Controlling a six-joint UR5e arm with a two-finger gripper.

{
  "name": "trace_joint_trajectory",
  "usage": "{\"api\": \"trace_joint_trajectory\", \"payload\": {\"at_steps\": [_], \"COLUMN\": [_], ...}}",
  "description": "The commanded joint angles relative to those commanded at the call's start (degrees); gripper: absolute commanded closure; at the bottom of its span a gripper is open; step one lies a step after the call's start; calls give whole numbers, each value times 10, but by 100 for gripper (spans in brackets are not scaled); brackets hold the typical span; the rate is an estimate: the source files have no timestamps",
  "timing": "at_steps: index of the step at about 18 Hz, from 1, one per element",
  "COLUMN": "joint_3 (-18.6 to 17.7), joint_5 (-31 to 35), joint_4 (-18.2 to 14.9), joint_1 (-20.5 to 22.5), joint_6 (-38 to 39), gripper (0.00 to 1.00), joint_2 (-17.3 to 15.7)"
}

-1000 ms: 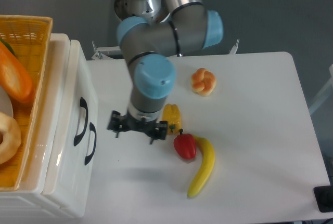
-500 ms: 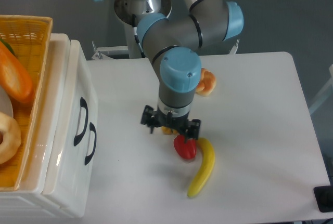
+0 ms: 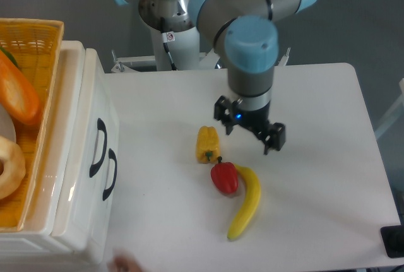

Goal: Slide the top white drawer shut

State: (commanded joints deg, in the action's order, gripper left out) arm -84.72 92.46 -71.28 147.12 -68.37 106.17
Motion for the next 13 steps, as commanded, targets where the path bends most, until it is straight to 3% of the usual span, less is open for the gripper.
{"api": "trace_joint_trajectory", "payload": {"at_steps": [3,8,13], "joint_3": [-2,-15,-24], "joint_5": [1,15,19], "joint_4": [-23,-33,-33], "joint_1": [30,62,71], "joint_6": [-84,-190,-197], "gripper": [0,0,0], "joint_2": [-16,-29,-32]}}
